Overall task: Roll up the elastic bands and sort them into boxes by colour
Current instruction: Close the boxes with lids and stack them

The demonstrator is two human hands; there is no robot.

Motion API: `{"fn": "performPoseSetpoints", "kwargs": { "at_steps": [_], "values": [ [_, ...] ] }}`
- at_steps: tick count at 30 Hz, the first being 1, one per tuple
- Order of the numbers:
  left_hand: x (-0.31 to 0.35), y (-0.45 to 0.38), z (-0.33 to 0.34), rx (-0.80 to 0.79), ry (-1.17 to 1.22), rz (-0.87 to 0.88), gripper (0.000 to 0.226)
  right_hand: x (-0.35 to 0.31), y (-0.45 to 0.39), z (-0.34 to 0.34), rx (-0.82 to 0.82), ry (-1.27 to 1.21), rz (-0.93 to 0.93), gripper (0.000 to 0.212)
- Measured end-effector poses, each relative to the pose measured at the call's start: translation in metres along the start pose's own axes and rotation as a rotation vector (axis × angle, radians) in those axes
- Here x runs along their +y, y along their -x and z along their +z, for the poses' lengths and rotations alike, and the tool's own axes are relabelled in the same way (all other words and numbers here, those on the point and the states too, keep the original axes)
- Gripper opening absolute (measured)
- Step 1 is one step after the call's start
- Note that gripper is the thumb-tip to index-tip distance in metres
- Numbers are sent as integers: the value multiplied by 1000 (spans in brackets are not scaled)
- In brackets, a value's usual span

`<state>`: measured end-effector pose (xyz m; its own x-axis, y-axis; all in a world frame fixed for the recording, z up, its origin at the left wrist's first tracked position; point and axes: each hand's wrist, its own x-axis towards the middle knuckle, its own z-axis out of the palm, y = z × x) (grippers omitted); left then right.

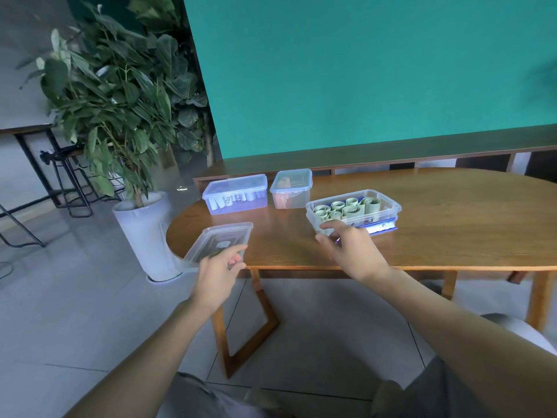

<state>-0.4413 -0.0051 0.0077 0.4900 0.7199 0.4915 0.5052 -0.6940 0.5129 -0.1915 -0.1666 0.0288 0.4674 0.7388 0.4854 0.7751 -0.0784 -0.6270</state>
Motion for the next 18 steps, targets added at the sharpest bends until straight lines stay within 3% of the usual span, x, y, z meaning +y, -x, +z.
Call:
{"fn": "performPoseSetpoints", "kwargs": {
  "at_steps": [6,12,18],
  "values": [
    [67,4,-23,241,172,141,38,-16,3,-15,10,-92,-118,33],
    [145,0,-62,485,278,284,23,-33,-14,-52,102,-156,-141,52],
    [198,-9,-89,417,562,261,27,-24,-24,-94,200,-246,-57,72]
  ]
}}
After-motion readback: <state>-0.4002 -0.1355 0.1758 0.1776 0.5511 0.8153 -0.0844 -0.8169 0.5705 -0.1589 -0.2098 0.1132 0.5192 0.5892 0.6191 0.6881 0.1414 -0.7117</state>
